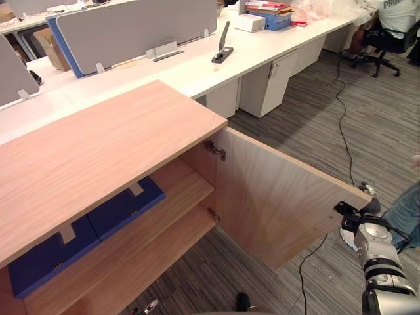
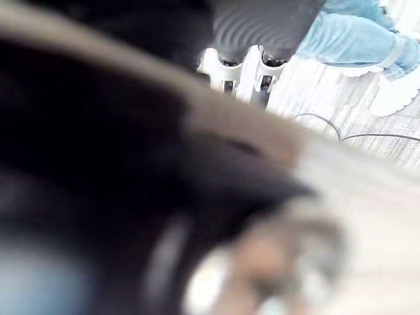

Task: Walk over to the cabinet, pick up the folder, carry it to the office cabinet, place the folder inside the office cabinet, then close the office cabinet door

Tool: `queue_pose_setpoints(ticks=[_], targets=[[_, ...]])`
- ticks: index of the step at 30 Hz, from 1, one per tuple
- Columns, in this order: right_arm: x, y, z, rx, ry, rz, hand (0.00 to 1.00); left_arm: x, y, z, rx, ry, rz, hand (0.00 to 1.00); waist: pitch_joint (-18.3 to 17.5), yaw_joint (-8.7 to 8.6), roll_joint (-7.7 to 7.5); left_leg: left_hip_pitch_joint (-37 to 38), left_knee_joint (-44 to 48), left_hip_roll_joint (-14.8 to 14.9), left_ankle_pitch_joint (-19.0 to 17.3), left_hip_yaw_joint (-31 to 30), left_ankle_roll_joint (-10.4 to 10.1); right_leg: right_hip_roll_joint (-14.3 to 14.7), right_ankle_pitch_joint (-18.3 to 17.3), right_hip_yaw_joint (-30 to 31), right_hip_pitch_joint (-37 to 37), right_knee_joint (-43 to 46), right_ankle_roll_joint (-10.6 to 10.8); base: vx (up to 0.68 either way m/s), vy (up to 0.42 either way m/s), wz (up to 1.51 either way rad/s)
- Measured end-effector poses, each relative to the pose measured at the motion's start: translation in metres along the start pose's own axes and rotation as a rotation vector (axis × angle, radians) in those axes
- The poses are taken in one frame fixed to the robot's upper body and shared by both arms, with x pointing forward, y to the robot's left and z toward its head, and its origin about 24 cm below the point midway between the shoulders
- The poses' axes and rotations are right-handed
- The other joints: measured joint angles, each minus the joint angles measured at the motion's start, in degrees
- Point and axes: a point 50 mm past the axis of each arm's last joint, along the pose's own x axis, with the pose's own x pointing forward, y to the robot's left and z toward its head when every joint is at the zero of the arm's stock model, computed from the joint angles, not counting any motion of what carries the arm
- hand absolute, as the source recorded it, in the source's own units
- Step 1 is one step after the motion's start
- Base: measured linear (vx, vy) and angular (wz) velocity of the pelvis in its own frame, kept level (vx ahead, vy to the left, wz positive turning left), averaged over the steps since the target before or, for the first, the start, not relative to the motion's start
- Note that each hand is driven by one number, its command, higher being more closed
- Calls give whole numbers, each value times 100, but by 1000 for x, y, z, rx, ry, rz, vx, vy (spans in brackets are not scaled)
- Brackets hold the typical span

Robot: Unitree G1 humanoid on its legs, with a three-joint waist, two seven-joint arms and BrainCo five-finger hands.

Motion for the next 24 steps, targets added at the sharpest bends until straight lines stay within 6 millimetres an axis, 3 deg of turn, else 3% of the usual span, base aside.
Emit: queue_pose_setpoints(ticks=[9,12,16,19,21,24], targets=[[-10,40,-13,-414,22,376,0,1,5,3,66,1,-31,0,-18,-14,-143,-39,16,143,34,-75,-33,149,43,12,4,-91,-63,-37,-28,-3],[-25,64,-21,-590,12,591,0,2,7,5,99,-3,-40,0,-39,-11,-183,-50,3,202,45,-118,-54,214,56,29,-7,-96,-84,17,-25,-1],[-66,120,-27,-741,-78,987,0,3,4,11,121,-18,-52,0,-68,22,-192,-142,2,216,71,-128,-90,254,77,60,-126,-92,-124,45,-20,0],[-98,151,-25,-731,-171,1178,0,4,4,11,120,-12,-52,0,-71,48,-193,-134,3,201,71,-120,-99,263,100,108,-142,-74,-157,68,0,-5],[-121,164,-18,-743,-249,1340,0,4,7,12,113,-13,-48,0,-82,48,-251,-130,13,174,58,-103,-113,247,99,172,-146,-73,-155,60,34,-13],[-143,164,-38,-750,-189,1473,0,4,12,14,114,-18,-39,0,-149,60,-398,-133,42,174,57,-95,-114,244,92,192,-147,-74,-147,28,10,-6]])
